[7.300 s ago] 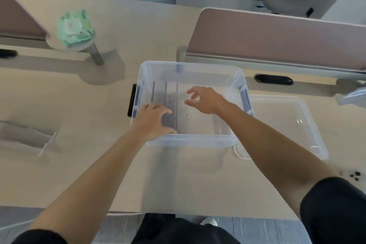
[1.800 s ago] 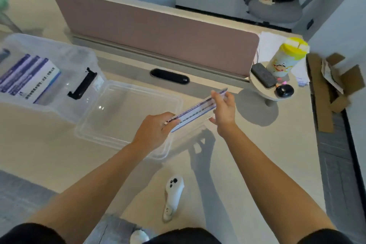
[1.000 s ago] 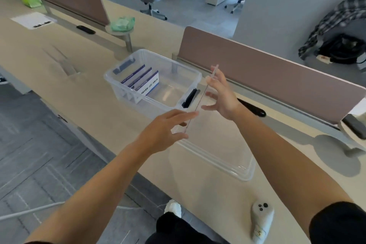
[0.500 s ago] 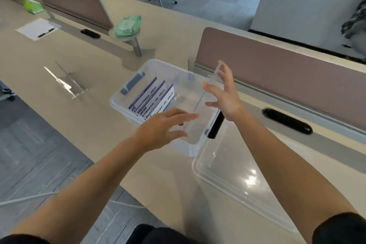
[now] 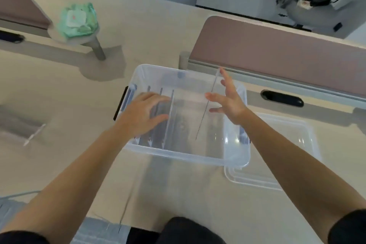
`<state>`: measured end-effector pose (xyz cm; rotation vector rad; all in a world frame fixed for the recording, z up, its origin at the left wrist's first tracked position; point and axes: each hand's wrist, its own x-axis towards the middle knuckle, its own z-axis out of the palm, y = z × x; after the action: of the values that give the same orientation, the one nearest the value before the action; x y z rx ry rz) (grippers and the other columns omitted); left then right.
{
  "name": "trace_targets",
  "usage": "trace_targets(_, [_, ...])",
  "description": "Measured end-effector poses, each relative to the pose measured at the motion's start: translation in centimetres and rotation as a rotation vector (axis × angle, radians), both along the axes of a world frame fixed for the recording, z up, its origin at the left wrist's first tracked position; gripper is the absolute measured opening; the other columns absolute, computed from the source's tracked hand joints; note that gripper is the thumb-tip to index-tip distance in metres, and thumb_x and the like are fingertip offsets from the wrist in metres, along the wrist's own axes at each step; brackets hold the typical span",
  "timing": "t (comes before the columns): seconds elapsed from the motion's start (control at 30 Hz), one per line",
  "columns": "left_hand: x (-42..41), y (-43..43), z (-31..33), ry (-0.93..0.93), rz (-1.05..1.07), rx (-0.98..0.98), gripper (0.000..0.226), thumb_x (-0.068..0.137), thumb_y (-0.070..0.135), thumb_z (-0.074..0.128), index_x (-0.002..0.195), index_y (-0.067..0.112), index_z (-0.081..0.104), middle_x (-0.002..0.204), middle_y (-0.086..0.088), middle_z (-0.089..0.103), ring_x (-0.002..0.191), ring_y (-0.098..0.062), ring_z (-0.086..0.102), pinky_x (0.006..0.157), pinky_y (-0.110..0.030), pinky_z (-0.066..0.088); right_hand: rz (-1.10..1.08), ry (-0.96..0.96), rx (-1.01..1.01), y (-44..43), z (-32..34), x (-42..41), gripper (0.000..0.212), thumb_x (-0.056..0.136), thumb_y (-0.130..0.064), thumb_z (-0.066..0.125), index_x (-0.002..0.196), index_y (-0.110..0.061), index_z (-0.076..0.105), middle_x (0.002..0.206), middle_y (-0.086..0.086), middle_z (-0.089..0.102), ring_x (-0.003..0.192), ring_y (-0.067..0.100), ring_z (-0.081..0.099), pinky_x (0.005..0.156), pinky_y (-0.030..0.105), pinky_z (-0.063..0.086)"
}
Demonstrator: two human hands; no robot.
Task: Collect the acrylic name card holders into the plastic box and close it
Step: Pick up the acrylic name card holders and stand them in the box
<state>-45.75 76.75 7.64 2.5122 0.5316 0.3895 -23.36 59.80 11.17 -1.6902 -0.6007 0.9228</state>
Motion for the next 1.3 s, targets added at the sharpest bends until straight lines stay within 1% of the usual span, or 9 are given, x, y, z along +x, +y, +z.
trace_targets(0.13, [-1.0,4.7,-3.1,0.012,0.019,0.177,0.049,0.079,0.053,0.064,0.115,0.021,0.067,0.112,-0.005,0.062,0.109,-0.033,0.053,0.102,-0.043,0.037,-0.010,0.015,-0.155,1.5,-2.9,-2.4,0.093,0.069,-0.036,0.077,0.148,-0.043,0.028,0.156,0.001,0.026,0.126,0.031,0.051,0.097,0.060,0.050])
trace_targets(0.23, [-1.3,5.8,-4.5,0.035,0.055,0.240,0.048,0.069,0.043,0.080,0.108,0.017,0.070,0.117,-0.013,0.059,0.111,-0.040,0.048,0.101,-0.047,0.040,0.020,-0.002,-0.232,2.2,-4.8,-3.4,0.096,0.066,-0.041,0.080,0.148,-0.042,0.029,0.155,0.002,0.028,0.127,0.034,0.051,0.096,0.060,0.050])
trace_targets(0.43, [-1.0,5.7,-4.5,0.156,0.169,0.167,0.052,0.074,0.044,0.076,0.118,0.020,0.062,0.143,-0.019,0.037,0.127,-0.041,0.031,0.101,-0.049,0.042,0.087,-0.066,-0.287,3.8,-8.2,-2.9,0.099,0.060,-0.050,0.082,0.145,-0.045,0.032,0.155,0.000,0.029,0.136,0.031,0.042,0.106,0.060,0.042])
trace_targets(0.53, [-0.9,5.3,-4.4,0.222,0.246,0.112,0.061,0.079,0.049,0.069,0.132,0.023,0.051,0.151,-0.015,0.022,0.133,-0.038,0.026,0.095,-0.046,0.046,0.102,0.003,-0.284,4.7,-9.9,-2.8,0.100,0.059,-0.048,0.084,0.145,-0.044,0.033,0.155,-0.001,0.028,0.140,0.029,0.035,0.108,0.060,0.041])
trace_targets(0.73, [-0.9,5.5,-4.4,0.244,0.249,0.152,0.062,0.080,0.052,0.067,0.133,0.023,0.050,0.152,-0.015,0.023,0.129,-0.039,0.034,0.090,-0.048,0.049,0.015,0.224,-0.257,5.1,-12.3,-2.3,0.096,0.065,-0.037,0.084,0.147,-0.046,0.033,0.157,-0.002,0.029,0.141,0.031,0.033,0.098,0.051,0.046])
trace_targets(0.83, [-0.9,5.6,-4.4,0.238,0.243,0.163,0.060,0.080,0.052,0.067,0.131,0.023,0.051,0.151,-0.014,0.023,0.126,-0.039,0.037,0.087,-0.047,0.051,0.073,0.131,-0.266,4.5,-12.1,-1.8,0.089,0.081,-0.028,0.080,0.151,-0.042,0.028,0.158,0.002,0.031,0.146,0.024,0.028,0.105,0.041,0.036])
trace_targets(0.97, [-0.9,5.6,-4.6,0.228,0.230,0.181,0.053,0.081,0.051,0.066,0.124,0.024,0.055,0.150,-0.014,0.024,0.122,-0.038,0.042,0.081,-0.045,0.053,0.191,0.024,-0.346,3.4,-10.4,-1.7,0.087,0.088,-0.038,0.069,0.153,-0.048,0.012,0.163,0.007,0.024,0.146,0.028,0.031,0.111,0.044,0.033])
trace_targets(1.13, [-1.1,5.6,-4.5,0.196,0.230,0.160,0.043,0.084,0.046,0.064,0.119,0.020,0.058,0.149,-0.014,0.025,0.117,-0.036,0.047,0.078,-0.046,0.055,0.442,-0.127,-0.473,1.3,-9.0,-3.5,0.118,0.063,-0.067,0.080,0.149,-0.060,0.000,0.164,-0.003,0.022,0.141,0.028,0.040,0.113,0.049,0.039])
trace_targets(1.3, [-1.2,5.6,-4.5,0.189,0.241,0.150,0.039,0.084,0.044,0.064,0.114,0.020,0.061,0.149,-0.012,0.026,0.115,-0.033,0.050,0.076,-0.045,0.056,0.508,-0.165,-0.562,0.9,-9.1,-4.5,0.124,0.070,-0.049,0.084,0.151,-0.055,-0.010,0.160,0.001,0.033,0.141,0.027,0.042,0.112,0.044,0.038])
